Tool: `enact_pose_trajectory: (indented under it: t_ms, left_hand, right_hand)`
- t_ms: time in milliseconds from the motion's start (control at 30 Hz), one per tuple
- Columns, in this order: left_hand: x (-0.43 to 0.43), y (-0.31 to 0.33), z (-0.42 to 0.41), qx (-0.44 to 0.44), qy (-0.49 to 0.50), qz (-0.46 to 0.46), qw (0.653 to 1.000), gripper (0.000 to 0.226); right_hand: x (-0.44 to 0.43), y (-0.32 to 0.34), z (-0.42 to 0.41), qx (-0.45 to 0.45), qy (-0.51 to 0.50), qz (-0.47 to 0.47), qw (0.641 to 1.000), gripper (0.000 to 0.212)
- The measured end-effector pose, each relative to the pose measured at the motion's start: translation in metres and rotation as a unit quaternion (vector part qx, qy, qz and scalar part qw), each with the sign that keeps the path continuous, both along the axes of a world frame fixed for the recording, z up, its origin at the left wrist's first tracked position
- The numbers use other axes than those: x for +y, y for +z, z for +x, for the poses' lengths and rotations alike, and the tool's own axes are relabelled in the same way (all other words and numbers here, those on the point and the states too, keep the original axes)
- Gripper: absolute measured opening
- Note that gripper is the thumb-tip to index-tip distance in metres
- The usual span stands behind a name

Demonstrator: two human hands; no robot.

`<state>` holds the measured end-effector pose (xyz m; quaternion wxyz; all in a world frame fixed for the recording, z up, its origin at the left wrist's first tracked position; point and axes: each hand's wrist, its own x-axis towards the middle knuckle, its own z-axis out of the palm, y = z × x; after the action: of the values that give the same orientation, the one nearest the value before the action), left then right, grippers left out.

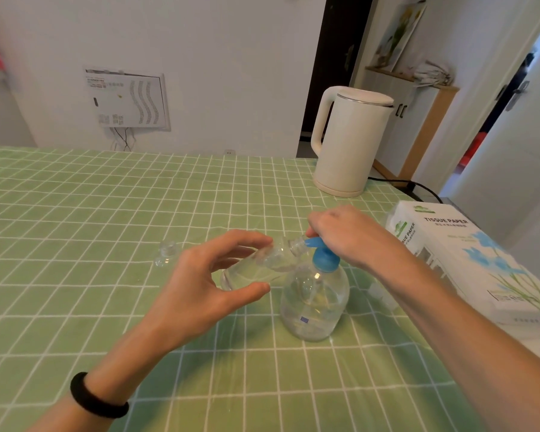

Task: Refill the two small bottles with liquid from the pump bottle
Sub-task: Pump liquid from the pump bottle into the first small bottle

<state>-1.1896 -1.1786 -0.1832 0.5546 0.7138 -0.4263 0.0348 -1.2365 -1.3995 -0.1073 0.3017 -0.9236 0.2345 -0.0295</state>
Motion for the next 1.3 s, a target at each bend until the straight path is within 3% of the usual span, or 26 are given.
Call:
enact_pose_trajectory:
  t_ms: [367,700,1033,1300]
  left_hand:
    - [0.000,0.001,-0.001,-0.001,0.003,0.000,1.000,0.053]
    - [0.001,-0.002,0.000,0.014,0.006,0.013,1.000,0.055]
    - [0.000,-0.001,-0.001,0.016,0.007,0.016,1.000,0.055]
    - [0.000,0.000,0.000,0.022,-0.003,0.002,1.000,0.052]
  right_hand:
    - [-0.001,0.009,-0.002,-0.024,0.002,-0.027,0.999,0.042]
    - [0.002,0.001,-0.002,0.011,-0.014,-0.012,1.000,0.046]
    - [0.000,0.008,-0.002,-0.028,-0.010,-0.029,0.999,0.048]
    - [0.001,0.000,-0.001,-0.008,-0.018,-0.019,1.000,0.046]
